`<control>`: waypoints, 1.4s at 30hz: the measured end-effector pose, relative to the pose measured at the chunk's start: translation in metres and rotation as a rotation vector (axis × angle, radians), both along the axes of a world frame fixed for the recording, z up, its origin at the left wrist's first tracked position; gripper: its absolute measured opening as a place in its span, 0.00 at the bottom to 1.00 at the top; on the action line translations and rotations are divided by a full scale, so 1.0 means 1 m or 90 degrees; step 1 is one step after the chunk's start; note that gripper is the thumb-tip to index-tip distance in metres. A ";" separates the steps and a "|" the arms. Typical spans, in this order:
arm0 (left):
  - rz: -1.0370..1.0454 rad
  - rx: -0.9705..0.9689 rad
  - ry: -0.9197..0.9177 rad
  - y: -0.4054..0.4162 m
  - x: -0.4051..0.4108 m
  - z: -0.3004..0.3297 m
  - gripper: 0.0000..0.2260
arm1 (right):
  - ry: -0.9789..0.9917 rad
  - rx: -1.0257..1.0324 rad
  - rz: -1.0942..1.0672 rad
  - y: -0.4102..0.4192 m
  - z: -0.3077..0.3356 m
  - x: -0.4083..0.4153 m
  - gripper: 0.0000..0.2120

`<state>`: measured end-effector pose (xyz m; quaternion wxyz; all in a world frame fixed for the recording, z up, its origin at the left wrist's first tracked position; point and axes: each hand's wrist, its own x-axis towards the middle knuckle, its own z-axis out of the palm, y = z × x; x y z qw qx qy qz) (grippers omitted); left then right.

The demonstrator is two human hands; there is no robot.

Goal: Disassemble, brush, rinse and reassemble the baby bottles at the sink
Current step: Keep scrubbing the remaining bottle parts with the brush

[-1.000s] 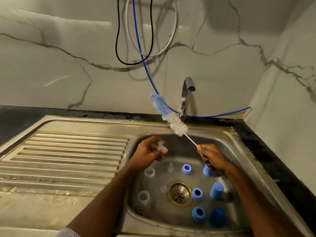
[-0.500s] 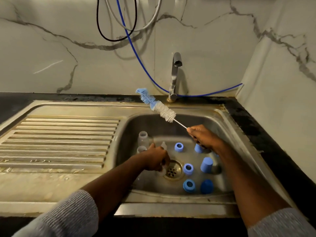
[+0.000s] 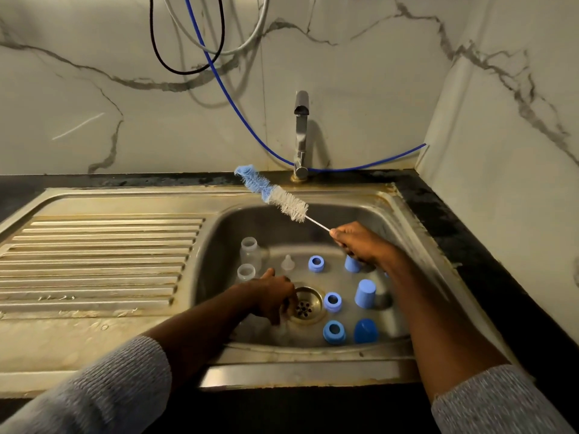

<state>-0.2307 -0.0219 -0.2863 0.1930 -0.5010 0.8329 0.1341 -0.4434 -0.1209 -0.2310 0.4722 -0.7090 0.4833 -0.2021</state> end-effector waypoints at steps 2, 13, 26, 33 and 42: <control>0.062 -0.047 0.091 -0.002 0.002 0.003 0.15 | 0.013 0.013 -0.007 -0.003 0.000 -0.003 0.21; -0.032 0.062 0.125 -0.028 -0.066 -0.010 0.27 | 0.052 0.091 0.020 -0.001 0.009 -0.012 0.06; -0.101 0.015 0.160 -0.021 -0.078 -0.023 0.18 | 0.045 0.025 0.050 -0.003 0.007 0.006 0.11; 0.332 -0.155 0.731 -0.023 -0.028 0.039 0.17 | -0.050 0.007 -0.013 -0.004 0.013 0.003 0.13; 0.817 0.135 1.462 -0.008 0.020 0.069 0.21 | -0.135 0.001 -0.005 0.014 0.029 0.036 0.14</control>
